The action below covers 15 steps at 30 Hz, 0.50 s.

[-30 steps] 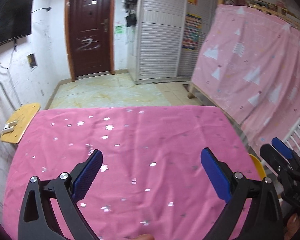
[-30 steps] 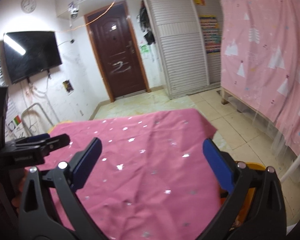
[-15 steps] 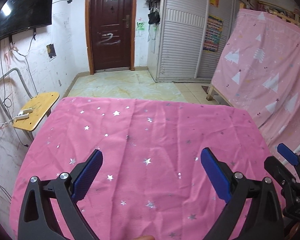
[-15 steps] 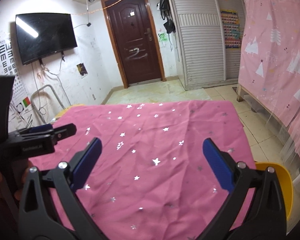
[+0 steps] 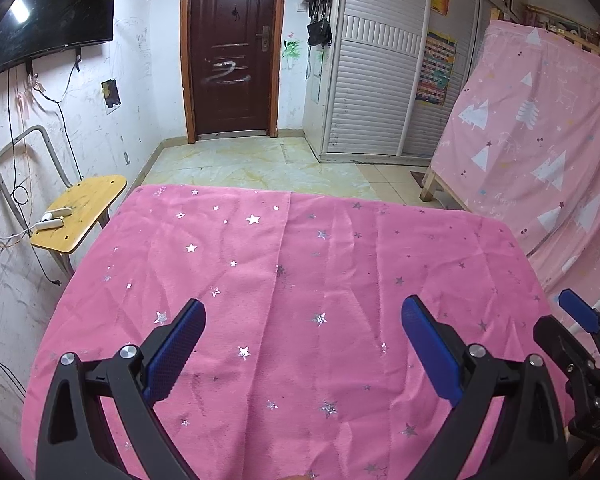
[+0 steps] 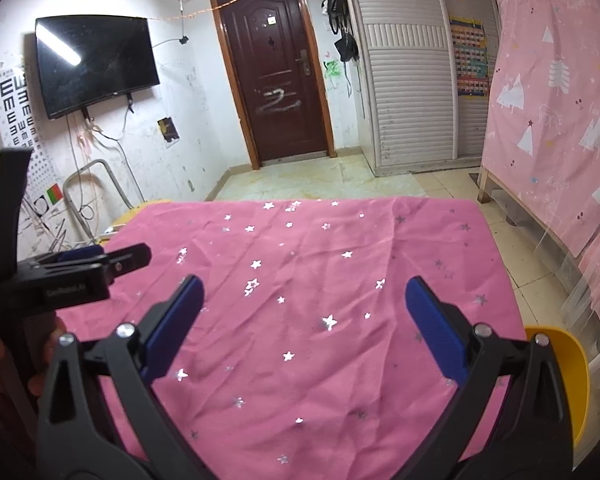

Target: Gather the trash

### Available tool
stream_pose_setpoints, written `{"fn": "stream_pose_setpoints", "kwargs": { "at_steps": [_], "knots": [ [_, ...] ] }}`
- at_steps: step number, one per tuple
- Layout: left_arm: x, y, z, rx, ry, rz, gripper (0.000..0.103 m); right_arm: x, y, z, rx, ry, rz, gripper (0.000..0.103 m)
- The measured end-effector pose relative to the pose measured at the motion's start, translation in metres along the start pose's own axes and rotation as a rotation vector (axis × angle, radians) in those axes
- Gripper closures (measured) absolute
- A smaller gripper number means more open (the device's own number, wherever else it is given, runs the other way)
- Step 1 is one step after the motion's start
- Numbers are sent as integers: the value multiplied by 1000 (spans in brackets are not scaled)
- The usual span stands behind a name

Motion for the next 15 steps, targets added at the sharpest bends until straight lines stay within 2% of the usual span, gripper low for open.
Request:
{"fn": "stream_pose_setpoints", "kwargs": {
  "at_steps": [15],
  "knots": [
    [-3, 0, 1, -1, 2, -3, 12, -2, 0, -1, -3, 3, 1, 6]
  ]
}}
Point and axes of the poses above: each gripper's, at about its wrist camera, not at the fingertips, and z roughly against the way its jaws point, x to its right, y to its top, the point moved 1 cm from there along -z, roughly the way its jaws point, and after that the axes turned 5 degrees about -y, right-handed, at the moved point
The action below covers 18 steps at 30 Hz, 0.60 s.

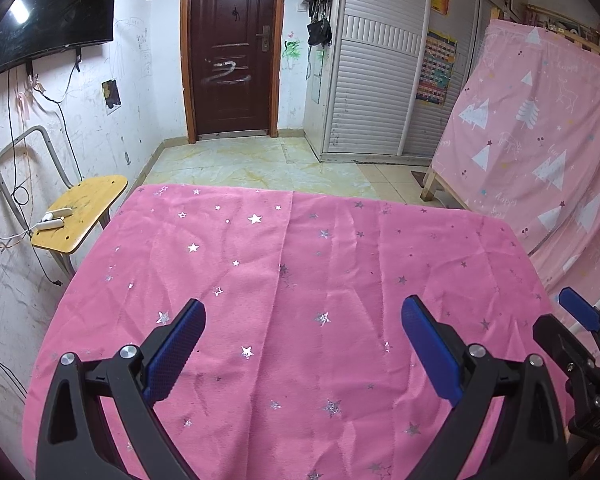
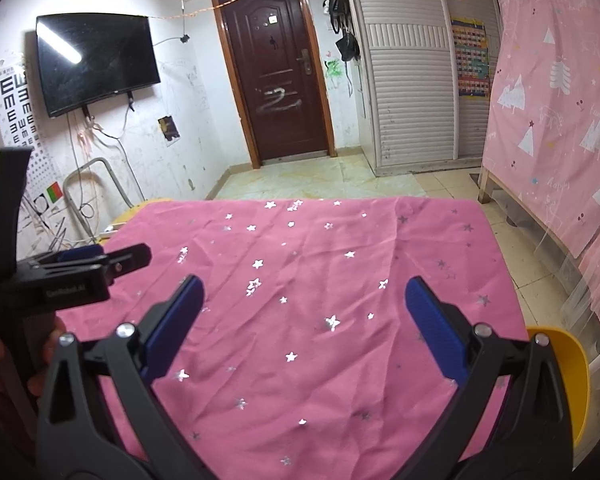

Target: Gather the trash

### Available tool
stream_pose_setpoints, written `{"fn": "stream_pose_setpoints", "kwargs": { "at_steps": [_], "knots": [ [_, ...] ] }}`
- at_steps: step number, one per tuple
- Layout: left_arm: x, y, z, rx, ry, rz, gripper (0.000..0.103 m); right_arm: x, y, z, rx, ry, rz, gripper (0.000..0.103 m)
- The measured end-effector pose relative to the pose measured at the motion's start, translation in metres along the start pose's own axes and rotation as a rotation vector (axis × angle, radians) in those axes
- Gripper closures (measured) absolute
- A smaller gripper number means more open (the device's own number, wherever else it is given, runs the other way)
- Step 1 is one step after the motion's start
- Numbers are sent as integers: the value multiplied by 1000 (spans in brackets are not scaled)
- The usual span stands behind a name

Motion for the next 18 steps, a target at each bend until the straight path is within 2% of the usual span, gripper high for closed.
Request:
{"fn": "stream_pose_setpoints", "kwargs": {
  "at_steps": [18],
  "knots": [
    [-2, -3, -2, -10, 1, 13, 12, 0, -1, -3, -13, -6, 3, 6]
  ]
}}
Point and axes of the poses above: each gripper's, at about its wrist camera, not at the fingertips, and z roughly against the way its jaws point, x to its right, y to its top, the point moved 1 cm from there along -z, roughly the way its jaws point, and after that the axes turned 5 degrees about -y, right-handed, at the moved point
